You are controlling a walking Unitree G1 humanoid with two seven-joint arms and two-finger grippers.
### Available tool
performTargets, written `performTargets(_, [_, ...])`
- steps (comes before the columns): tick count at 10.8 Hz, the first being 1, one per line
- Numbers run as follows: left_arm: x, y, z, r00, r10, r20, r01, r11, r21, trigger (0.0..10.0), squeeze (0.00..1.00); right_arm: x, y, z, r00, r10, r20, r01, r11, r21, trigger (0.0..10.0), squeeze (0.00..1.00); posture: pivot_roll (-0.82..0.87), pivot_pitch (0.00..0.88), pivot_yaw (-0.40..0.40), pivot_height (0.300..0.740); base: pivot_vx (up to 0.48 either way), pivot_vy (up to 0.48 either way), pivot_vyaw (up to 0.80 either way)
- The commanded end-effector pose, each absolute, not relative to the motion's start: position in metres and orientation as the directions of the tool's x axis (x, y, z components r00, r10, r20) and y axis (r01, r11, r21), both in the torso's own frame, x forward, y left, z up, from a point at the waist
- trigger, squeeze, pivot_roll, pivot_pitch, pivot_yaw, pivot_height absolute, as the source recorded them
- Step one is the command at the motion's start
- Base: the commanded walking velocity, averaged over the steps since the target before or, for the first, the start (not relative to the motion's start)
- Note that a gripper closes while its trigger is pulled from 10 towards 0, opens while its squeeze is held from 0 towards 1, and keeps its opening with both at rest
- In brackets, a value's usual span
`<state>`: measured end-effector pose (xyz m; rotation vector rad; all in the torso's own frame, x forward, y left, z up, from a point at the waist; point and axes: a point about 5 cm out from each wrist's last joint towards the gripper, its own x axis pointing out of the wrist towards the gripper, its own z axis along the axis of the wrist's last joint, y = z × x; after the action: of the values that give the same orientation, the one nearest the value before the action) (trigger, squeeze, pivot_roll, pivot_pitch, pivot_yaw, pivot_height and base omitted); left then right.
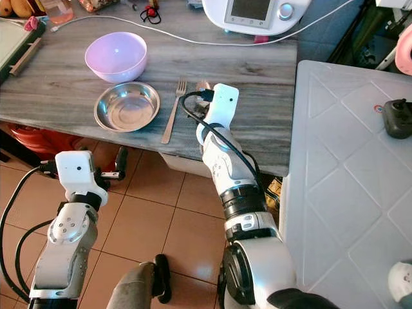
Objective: Setting the table
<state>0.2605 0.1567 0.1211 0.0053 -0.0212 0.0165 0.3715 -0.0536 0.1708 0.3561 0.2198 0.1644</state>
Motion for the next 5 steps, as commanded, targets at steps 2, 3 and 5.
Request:
performTargets(2, [0.26, 0.158, 0.116, 1.0, 0.023, -0.002, -0.023, 1.0, 0.004, 10.0, 0.0, 0.352, -0.017, 0.156, 0.927, 0.296, -0.23, -0.163, 0.871, 0.463, 10.0, 0.85, -0.01, 0.241, 0.047, 0.74, 0.0, 0.0, 0.0])
performTargets(3, [0.261, 0.158, 0.116, 1.0, 0.023, 0.0, -0.023, 1.0, 0.003, 10.0, 0.0, 0.352, -0.019, 0.158, 0.928, 0.296, -0.225, -0.165, 0.87, 0.464, 10.0, 0.29, -0.01, 0.239, 0.047, 0.74, 0.0, 0.0, 0.0])
performTargets(5, [0.262, 0.159, 0.117, 1.0, 0.024, 0.005, -0.024, 1.0, 0.004, 10.0, 0.0, 0.352, -0.032, 0.166, 0.942, 0.274, -0.194, -0.157, 0.87, 0.467, 10.0, 0.0, 0.0, 0.229, 0.046, 0.74, 0.0, 0.0, 0.0])
